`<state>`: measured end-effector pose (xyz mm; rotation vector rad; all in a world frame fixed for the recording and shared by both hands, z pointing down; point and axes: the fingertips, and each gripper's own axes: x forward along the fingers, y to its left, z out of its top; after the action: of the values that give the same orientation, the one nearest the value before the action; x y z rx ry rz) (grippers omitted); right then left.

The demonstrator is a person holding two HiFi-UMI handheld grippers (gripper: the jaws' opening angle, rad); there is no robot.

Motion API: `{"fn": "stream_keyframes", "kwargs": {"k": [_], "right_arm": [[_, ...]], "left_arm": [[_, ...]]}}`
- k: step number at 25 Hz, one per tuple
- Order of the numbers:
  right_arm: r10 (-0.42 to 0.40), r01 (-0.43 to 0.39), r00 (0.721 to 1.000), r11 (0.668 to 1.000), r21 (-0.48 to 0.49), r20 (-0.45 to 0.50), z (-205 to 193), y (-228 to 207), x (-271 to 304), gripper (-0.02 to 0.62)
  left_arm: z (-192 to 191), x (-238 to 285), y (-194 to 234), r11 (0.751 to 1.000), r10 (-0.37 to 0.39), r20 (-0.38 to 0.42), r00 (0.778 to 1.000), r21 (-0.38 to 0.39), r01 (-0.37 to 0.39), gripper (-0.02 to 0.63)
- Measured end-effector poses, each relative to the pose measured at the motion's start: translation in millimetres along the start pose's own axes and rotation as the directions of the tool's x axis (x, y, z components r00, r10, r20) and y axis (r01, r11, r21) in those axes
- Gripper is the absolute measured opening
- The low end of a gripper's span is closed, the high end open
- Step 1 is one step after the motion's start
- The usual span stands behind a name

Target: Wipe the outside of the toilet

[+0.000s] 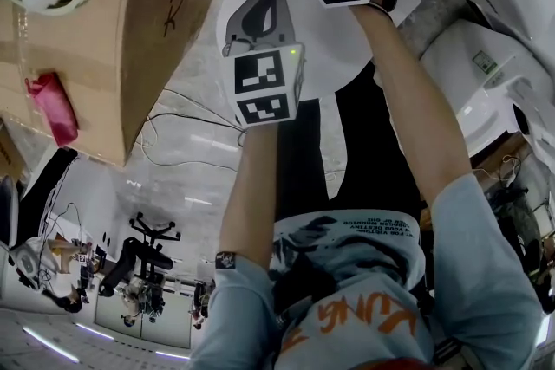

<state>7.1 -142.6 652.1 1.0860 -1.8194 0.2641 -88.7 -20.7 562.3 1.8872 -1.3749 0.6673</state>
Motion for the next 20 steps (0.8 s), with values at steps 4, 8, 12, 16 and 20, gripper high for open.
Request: {"fn": "stream_keyframes", "kwargs": {"k": [4,8,12,16,20], "right_arm": [[-0.010,0.010,1.000,1.000,0.009,-0.012,-10,-4,-5,0.049],[-0.009,0.010,1.000,1.000,0.020,-0.023,-22,-7,-9,0.049],[-0.010,0.011,0.999,1.000,0.027,-0.033,-33,-13,-15,0.049],[-0.013,0.014,0.999,0.999,0.036,-0.040,-43,-19,-20,0.049],[-0.015,0.017,0.999,0.999,0.045,-0.046,-53,-22,-24,0.049]], "left_arm": [[-2,1,-8,1.000,-0.017,-0.006,1.000,0.014,0.017,0.018],[-5,2,-18,0.999,-0.038,-0.008,0.999,0.003,0.038,0.018],[-5,1,-25,0.999,-0.044,-0.007,0.999,0.008,0.044,0.018],[-5,2,-33,0.999,-0.048,-0.015,0.999,0.020,0.048,0.018],[-8,4,-41,0.998,-0.060,-0.017,0.998,0.031,0.060,0.018]]}}
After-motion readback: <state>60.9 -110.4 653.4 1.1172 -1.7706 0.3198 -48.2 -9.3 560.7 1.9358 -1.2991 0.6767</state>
